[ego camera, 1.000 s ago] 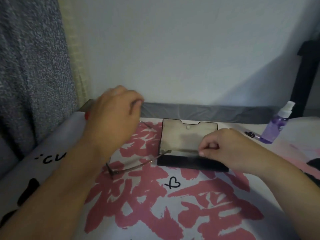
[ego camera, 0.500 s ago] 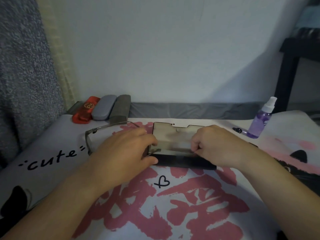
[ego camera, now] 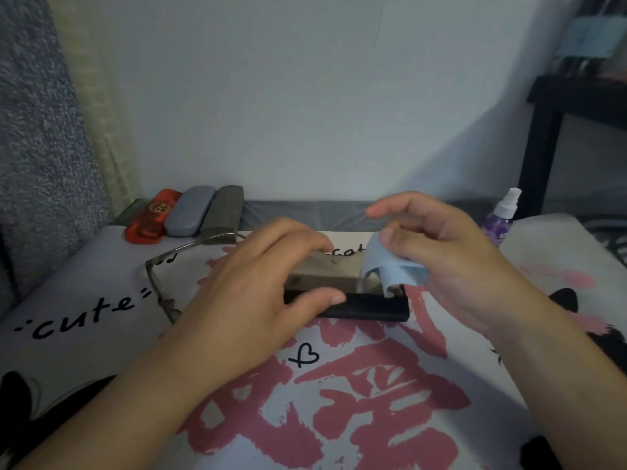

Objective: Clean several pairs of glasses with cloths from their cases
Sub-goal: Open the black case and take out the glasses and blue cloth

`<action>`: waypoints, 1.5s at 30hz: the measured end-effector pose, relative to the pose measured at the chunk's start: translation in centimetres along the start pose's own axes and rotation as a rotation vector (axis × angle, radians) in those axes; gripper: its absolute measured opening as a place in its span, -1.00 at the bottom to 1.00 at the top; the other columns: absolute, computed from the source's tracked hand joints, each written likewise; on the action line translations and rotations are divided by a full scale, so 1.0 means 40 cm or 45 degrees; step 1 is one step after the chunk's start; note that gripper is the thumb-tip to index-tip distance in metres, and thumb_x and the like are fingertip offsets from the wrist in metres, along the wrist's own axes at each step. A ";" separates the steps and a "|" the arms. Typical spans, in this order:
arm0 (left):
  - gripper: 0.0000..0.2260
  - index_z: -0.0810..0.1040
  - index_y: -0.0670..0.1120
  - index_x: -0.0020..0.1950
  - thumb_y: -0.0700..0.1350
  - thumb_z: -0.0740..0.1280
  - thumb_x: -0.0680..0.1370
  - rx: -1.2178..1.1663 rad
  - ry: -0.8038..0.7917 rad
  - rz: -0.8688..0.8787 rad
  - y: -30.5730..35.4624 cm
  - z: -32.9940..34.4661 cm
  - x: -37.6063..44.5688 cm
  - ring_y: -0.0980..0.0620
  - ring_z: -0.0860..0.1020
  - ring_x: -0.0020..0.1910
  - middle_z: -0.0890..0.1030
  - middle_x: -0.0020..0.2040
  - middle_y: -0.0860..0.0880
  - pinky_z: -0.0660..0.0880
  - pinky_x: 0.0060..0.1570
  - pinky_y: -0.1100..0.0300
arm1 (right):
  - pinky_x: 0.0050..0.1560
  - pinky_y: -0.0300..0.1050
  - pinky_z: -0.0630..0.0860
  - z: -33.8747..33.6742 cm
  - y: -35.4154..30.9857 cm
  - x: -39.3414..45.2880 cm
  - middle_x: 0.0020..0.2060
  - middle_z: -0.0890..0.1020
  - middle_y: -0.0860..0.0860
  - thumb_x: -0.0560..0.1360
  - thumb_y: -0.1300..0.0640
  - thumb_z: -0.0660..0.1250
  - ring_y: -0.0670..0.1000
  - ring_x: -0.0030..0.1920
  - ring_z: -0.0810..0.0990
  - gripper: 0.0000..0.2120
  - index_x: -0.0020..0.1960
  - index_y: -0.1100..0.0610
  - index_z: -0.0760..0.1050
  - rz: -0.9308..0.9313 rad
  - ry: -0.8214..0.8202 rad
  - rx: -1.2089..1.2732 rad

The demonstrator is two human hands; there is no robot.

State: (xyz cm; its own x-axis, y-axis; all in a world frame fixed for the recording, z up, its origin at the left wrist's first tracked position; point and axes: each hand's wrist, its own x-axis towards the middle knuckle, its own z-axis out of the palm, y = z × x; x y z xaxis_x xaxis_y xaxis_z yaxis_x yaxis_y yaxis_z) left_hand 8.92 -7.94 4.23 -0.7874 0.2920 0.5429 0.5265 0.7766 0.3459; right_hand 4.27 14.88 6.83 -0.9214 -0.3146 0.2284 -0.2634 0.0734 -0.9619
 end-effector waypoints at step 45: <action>-0.81 0.55 0.11 -0.11 -0.13 0.23 0.61 -0.254 0.101 -0.646 0.014 0.013 -0.006 -0.03 0.46 -0.46 0.58 -0.37 -0.06 0.39 -0.44 0.00 | 0.03 -0.07 0.49 -0.045 0.155 0.058 0.08 0.52 0.01 0.58 0.28 0.29 0.09 0.08 0.54 -0.74 0.15 0.02 0.64 0.258 0.405 -1.340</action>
State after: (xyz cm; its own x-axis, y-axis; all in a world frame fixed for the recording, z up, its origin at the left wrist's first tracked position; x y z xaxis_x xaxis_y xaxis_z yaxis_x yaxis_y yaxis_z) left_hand 9.23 -7.29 3.90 -0.9358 -0.1402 0.3235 0.1438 0.6860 0.7133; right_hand -0.02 16.31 1.67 -0.9663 0.0393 0.2545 -0.0719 0.9079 -0.4130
